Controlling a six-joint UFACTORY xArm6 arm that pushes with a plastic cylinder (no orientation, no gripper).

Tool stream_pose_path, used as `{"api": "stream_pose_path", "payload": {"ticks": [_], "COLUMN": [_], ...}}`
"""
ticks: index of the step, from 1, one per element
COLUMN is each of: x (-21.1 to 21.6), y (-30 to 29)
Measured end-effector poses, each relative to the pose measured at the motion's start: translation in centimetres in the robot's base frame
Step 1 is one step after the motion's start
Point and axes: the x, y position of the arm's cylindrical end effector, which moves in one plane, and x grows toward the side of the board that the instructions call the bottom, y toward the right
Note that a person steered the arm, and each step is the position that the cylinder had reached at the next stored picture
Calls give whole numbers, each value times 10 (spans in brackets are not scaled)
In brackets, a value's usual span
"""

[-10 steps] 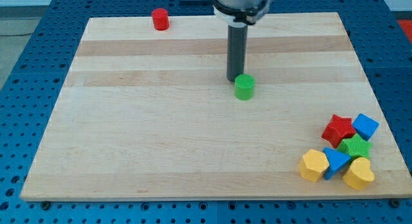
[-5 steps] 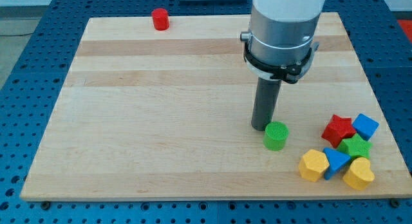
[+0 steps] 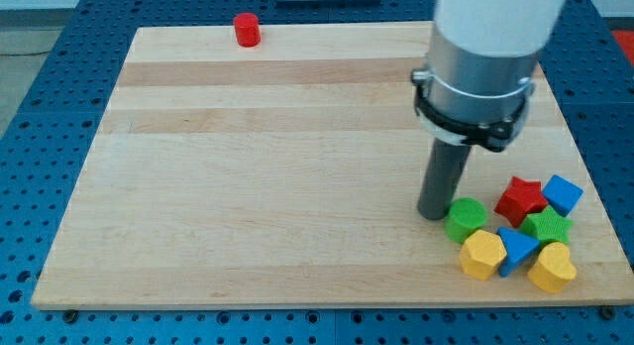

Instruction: Push the green circle into a group of blocks

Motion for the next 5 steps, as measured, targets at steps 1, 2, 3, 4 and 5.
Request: {"api": "stream_pose_path", "payload": {"ticks": [1, 2, 3, 4, 5], "x": [1, 1, 4, 12, 11], "y": [16, 22, 26, 34, 27]}}
